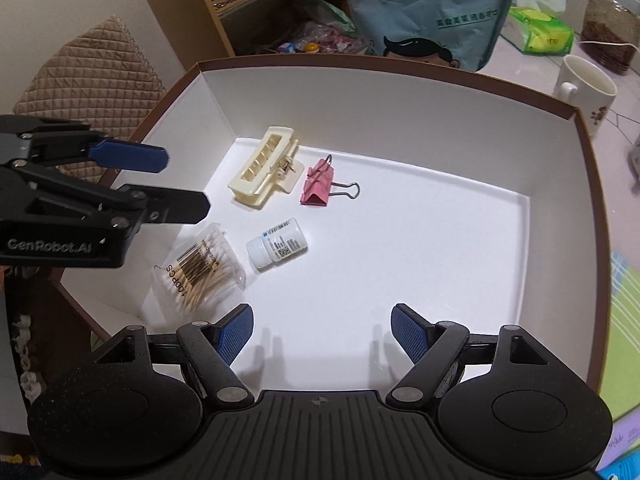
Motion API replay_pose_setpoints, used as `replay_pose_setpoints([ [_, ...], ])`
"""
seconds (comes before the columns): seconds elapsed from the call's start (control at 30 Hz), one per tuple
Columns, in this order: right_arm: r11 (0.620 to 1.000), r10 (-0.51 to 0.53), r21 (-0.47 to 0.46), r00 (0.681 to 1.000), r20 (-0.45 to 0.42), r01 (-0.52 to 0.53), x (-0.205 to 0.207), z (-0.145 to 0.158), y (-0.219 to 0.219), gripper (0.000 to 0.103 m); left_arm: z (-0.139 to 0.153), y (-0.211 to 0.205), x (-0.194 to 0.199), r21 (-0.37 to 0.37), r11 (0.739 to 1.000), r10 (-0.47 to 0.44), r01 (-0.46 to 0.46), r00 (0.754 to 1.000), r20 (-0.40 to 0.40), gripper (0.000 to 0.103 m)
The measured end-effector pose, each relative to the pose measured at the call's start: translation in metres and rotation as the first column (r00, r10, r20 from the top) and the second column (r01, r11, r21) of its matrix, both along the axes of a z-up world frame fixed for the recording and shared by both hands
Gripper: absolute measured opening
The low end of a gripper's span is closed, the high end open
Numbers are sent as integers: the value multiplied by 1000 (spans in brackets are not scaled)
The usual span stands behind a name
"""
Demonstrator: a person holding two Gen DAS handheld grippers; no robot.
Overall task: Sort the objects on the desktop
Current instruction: 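Open both tools to drop the swab bag and pill bottle in the box, then withdraw both tools from the box toward the toiletries on the tablecloth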
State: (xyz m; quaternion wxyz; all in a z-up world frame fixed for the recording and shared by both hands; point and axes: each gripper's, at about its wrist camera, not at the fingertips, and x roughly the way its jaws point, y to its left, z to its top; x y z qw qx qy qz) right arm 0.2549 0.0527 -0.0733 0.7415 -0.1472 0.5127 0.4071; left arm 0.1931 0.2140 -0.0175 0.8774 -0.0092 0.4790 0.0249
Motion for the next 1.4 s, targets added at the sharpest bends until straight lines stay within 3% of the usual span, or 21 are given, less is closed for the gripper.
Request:
replay_pose_setpoints([
  [0.27, 999, -44, 25, 999, 14, 44, -12, 10, -12, 79, 10, -9, -17, 12, 1000, 19, -20, 1000, 17, 71],
  [0.37, 997, -62, 41, 998, 33, 61, -18, 16, -16, 95, 14, -11, -24, 15, 1000, 27, -28, 999, 23, 76],
  [0.53, 995, -81, 68, 995, 64, 77, -28, 28, -23, 95, 20, -17, -35, 29, 999, 41, -42, 999, 34, 81],
  [0.9, 988, -118, 114, 984, 134, 103, -52, 49, -44, 95, 35, -29, -62, 55, 996, 63, -67, 995, 72, 81],
  [1.4, 974, -159, 186, 973, 166, 127, -73, 72, -91, 95, 49, -69, -83, 73, 996, 46, -53, 994, 101, 82],
])
